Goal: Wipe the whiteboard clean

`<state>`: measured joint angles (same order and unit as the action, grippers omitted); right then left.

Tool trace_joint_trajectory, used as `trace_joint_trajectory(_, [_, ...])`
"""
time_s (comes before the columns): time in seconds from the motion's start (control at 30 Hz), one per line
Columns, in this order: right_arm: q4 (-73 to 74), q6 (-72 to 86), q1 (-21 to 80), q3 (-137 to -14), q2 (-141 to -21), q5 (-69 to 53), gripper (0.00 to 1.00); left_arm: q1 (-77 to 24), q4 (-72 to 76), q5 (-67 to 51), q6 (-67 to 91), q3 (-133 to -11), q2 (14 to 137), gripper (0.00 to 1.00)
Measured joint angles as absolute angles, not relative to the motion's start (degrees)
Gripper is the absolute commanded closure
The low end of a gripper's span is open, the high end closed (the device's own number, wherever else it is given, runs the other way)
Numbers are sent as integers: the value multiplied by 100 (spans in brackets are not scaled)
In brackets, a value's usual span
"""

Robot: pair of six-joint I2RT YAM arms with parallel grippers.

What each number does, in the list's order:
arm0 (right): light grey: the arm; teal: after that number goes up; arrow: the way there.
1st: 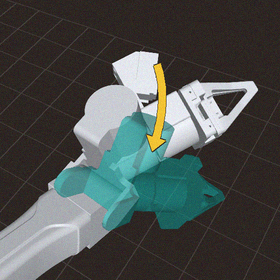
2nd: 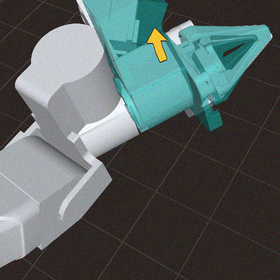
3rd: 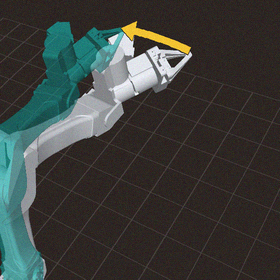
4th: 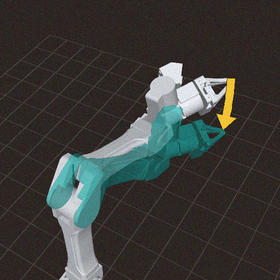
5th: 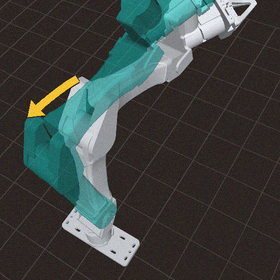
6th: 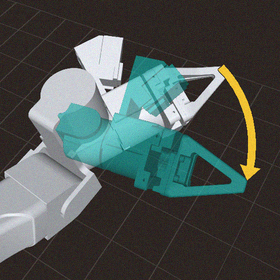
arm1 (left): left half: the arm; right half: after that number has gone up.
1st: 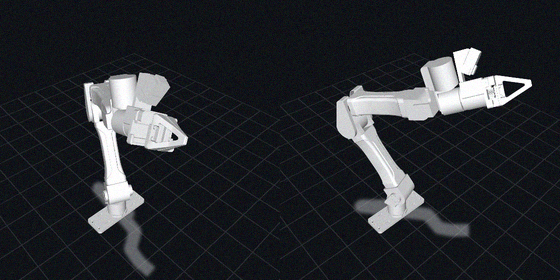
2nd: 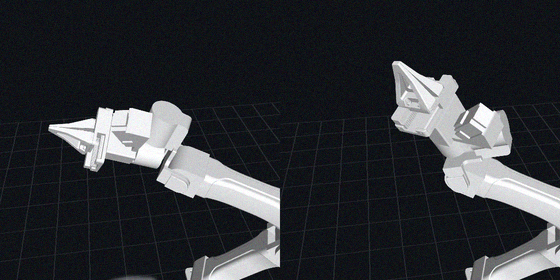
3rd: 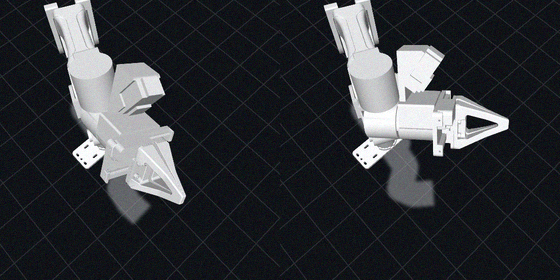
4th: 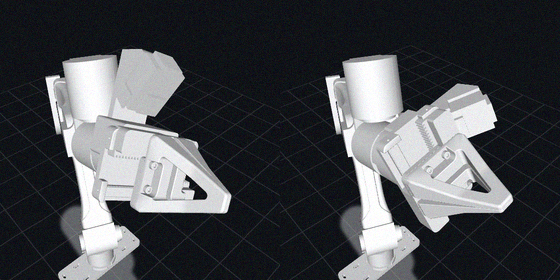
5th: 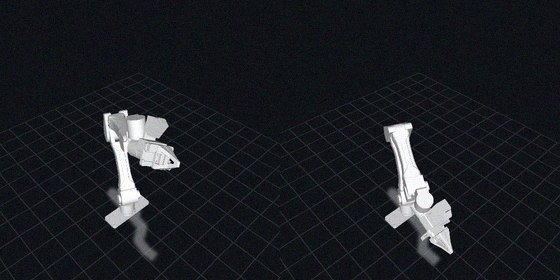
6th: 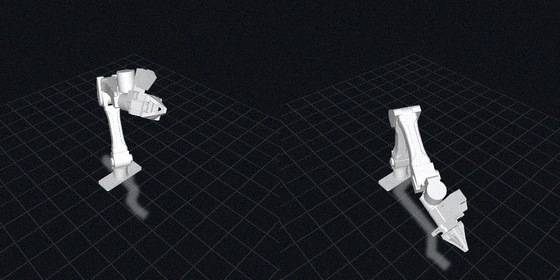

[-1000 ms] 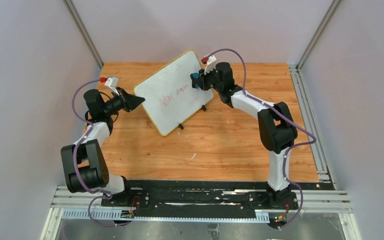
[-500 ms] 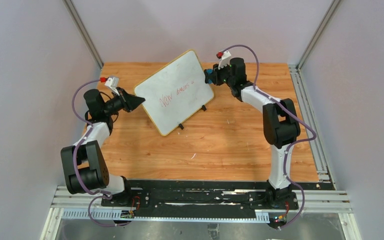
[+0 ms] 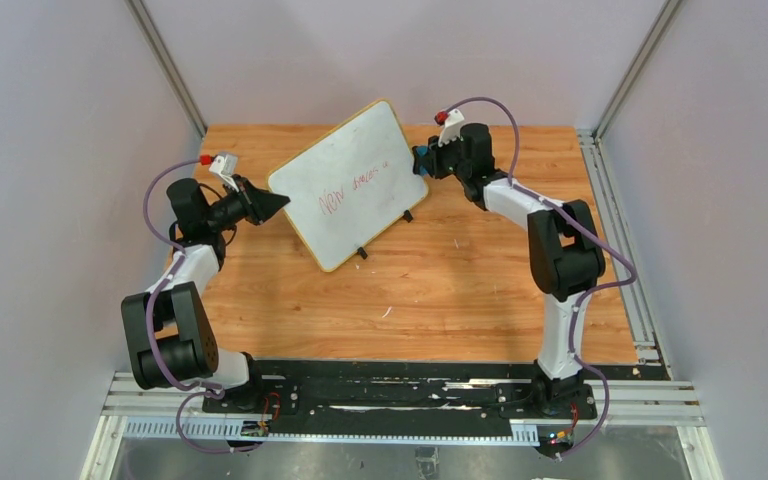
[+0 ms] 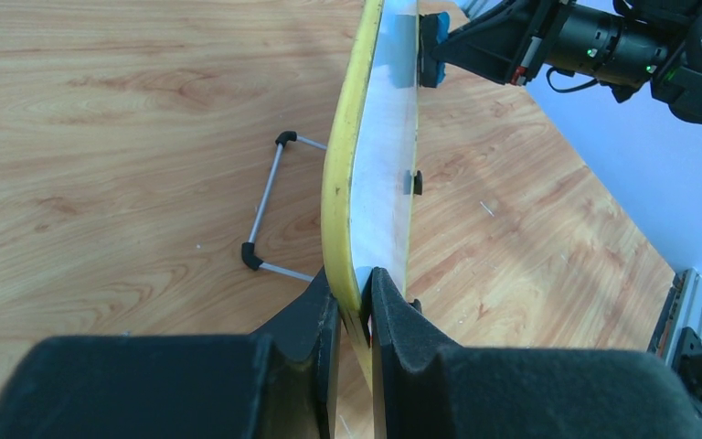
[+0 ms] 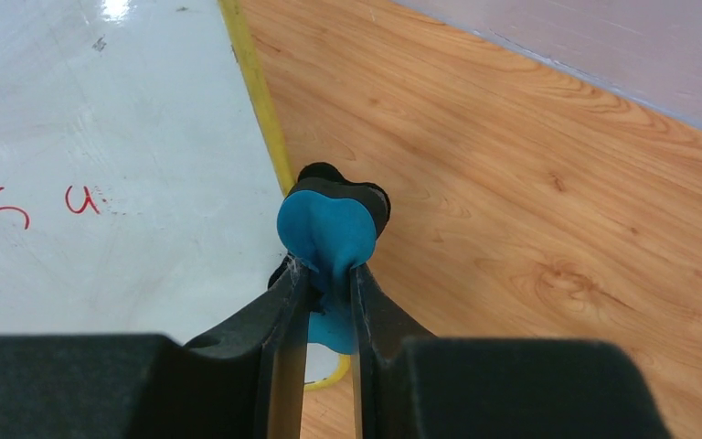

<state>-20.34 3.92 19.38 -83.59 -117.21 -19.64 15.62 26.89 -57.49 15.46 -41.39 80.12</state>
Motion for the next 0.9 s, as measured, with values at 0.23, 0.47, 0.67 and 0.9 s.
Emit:
trace_joint_trajectory(0.23, [-2091, 405, 2147, -8084, -11397, -1798, 99, 1562, 2657, -5745, 1531, -4147, 8007, 100])
trace_joint_trajectory(0.47, [-2056, 401, 2399, -8143, -11365, -1802, 99, 1562, 2644, -5743, 1529, -4147, 8001, 100])
trace_joint_trajectory(0.67, [-2073, 403, 2613, -8407, -11489, -1896, 99, 1562, 2611, -5743, 1525, -4147, 7979, 100])
trace_joint_trajectory(0.9, [-2084, 421, 2930, -8471, -11542, -1986, 99, 1562, 2558, -5721, 1505, -4147, 7959, 100])
